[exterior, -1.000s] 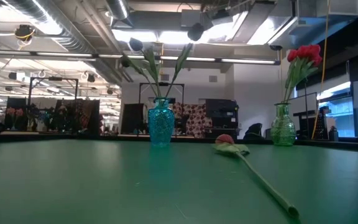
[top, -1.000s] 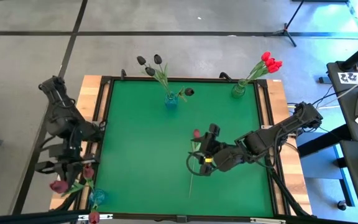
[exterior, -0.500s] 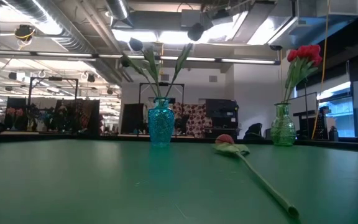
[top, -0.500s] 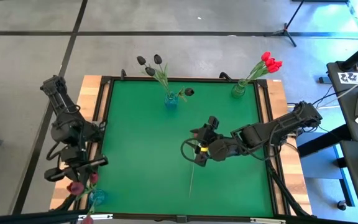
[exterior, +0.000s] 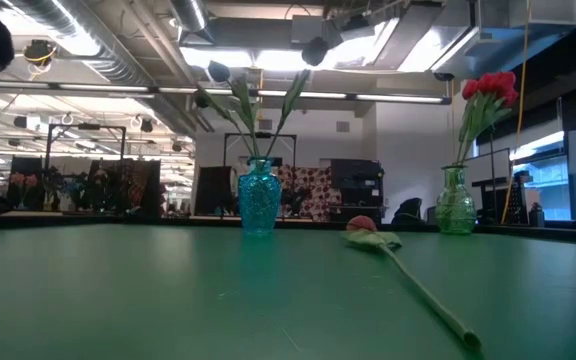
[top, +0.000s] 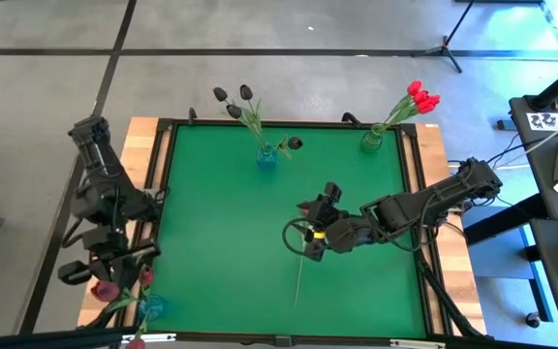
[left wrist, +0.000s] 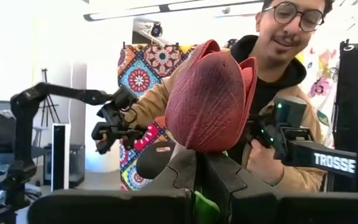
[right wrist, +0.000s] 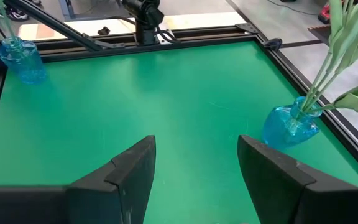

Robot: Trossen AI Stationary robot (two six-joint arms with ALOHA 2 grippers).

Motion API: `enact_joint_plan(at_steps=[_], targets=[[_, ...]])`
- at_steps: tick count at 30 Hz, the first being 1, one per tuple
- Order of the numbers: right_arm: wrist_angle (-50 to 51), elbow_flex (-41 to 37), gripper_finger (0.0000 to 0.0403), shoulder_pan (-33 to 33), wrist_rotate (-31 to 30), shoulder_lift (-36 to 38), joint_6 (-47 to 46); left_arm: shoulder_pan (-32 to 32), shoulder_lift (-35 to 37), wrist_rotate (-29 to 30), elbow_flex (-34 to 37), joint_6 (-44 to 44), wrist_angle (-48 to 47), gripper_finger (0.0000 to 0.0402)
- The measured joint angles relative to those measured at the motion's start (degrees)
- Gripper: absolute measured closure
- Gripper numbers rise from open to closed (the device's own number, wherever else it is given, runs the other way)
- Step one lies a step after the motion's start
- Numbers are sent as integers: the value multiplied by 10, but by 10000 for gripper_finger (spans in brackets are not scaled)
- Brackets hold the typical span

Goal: Sort flowers into vase by color
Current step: Put the pink tulip into the bottom blue vase

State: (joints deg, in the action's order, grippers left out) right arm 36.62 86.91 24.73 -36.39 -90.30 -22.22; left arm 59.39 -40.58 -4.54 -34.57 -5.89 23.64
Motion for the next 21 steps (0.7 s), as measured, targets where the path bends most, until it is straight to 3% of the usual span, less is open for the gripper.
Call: enact_joint_plan(at_steps=[8, 13, 21], targets=[[0, 0, 175, 0, 0, 0, -3, 54, -2, 59, 25, 1, -1, 392], [0, 0, 175, 0, 0, 0, -4, 48, -2, 79, 58, 4, 49, 392], [-1, 0, 175, 0, 0, 0, -9, 44, -2, 83, 78, -28, 50, 392]])
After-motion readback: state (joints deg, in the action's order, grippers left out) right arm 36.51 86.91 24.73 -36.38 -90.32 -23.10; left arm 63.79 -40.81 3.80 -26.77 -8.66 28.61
